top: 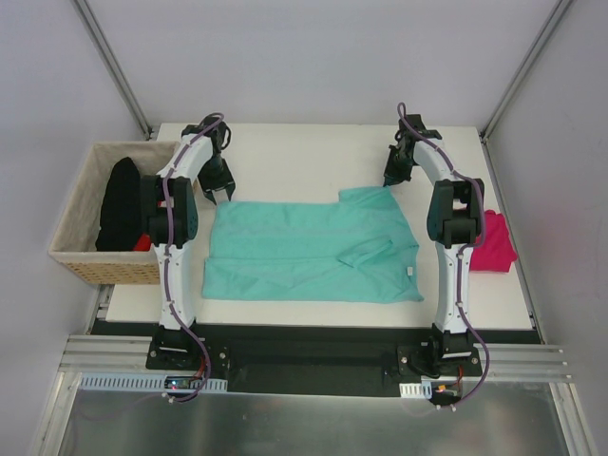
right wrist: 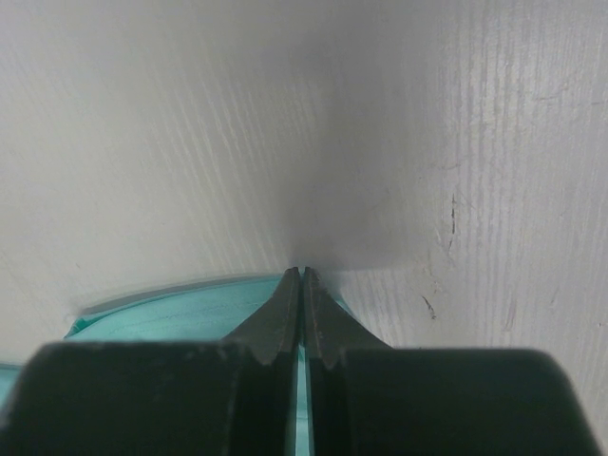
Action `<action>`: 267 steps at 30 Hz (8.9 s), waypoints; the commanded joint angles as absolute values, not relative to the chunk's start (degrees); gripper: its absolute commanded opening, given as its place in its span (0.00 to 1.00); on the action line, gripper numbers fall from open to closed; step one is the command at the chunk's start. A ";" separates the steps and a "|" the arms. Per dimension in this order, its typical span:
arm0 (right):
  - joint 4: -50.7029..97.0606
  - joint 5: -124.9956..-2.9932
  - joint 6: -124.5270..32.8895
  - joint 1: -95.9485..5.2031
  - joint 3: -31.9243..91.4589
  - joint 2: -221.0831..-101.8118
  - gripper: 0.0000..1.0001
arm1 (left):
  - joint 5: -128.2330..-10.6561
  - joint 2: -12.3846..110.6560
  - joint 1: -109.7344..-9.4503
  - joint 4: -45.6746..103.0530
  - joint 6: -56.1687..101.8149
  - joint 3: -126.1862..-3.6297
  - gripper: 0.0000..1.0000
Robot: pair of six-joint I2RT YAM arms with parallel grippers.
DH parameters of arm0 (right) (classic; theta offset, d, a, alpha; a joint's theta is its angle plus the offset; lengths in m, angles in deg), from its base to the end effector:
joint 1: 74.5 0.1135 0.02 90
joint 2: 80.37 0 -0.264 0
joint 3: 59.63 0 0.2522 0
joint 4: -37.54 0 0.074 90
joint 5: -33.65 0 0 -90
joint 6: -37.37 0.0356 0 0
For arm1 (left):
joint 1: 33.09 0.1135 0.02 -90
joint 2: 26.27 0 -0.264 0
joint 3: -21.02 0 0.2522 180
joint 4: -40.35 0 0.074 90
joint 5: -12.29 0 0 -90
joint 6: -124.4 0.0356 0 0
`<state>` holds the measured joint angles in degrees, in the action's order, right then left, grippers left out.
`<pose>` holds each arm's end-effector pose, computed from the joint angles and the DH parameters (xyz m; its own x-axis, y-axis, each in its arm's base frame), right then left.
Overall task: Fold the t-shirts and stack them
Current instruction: Grap the side of the flattened tshirt furthest away from the robot with both arms, then fold the other side of the tshirt into a rectangle
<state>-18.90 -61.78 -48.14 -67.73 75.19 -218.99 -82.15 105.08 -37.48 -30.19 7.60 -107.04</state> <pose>0.5200 0.0651 0.1763 -0.8723 -0.0251 -0.4884 -0.0960 0.9880 0.1208 0.4755 -0.0337 0.1920 -0.8795 -0.3833 -0.2821 -0.3828 0.9219 -0.0592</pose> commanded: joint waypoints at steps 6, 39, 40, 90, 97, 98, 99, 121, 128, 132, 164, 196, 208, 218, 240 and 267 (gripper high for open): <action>-20.35 -62.42 -49.03 -67.82 77.36 -216.16 0.01 | -79.99 107.06 -36.61 -31.16 8.39 -110.77 0.44; -22.37 -61.27 -49.73 -67.82 78.85 -216.60 0.01 | -77.79 109.70 -35.91 -30.46 8.74 -110.25 0.02; -22.46 -61.28 -49.73 -67.82 78.85 -216.68 0.01 | -77.79 109.70 -35.99 -30.46 8.48 -110.25 0.00; -21.31 -60.48 -50.08 -66.94 71.74 -203.86 0.01 | -77.44 98.98 -35.11 -37.57 11.02 -113.17 0.00; -21.31 -60.48 -49.91 -65.89 64.97 -199.81 0.01 | -78.66 93.80 -35.38 -37.75 11.46 -107.18 0.00; -21.31 -60.31 -49.73 -65.54 63.31 -198.85 0.01 | -78.67 93.27 -35.38 -37.75 11.55 -105.95 0.00; -21.31 -60.40 -49.38 -65.36 62.51 -198.23 0.01 | -78.76 92.74 -35.47 -37.92 11.55 -105.33 0.00; -16.83 -59.07 -48.68 -62.37 55.20 -188.82 0.01 | -79.29 83.42 -37.66 -35.73 9.97 -98.20 0.00; -16.83 -58.90 -48.85 -62.20 56.79 -187.07 0.01 | -80.78 81.49 -37.66 -36.34 9.88 -99.44 0.00; -16.74 -58.81 -48.94 -62.11 55.83 -185.32 0.01 | -81.57 79.91 -37.66 -36.87 9.88 -99.00 0.00; -27.90 -57.15 -43.23 -56.48 36.23 -167.30 0.01 | -86.49 71.12 -37.75 -43.73 11.46 -86.61 0.00; -32.39 -56.71 -38.75 -52.26 18.47 -155.25 0.01 | -87.55 63.56 -41.00 -42.32 10.41 -66.04 0.00; -36.07 -54.07 -38.48 -51.38 20.05 -156.92 0.03 | -88.16 63.29 -42.50 -42.67 9.62 -63.14 0.07; -36.87 -53.98 -38.83 -51.03 20.23 -158.50 0.31 | -88.96 63.91 -42.85 -42.59 9.53 -62.61 0.21; -29.68 -55.56 -42.00 -50.59 28.50 -172.47 0.22 | -87.03 60.57 -43.29 -40.13 8.04 -67.61 0.18; -23.33 -59.87 -41.38 -41.46 31.13 -188.21 0.02 | -87.46 60.83 -43.46 -39.77 6.89 -73.51 0.16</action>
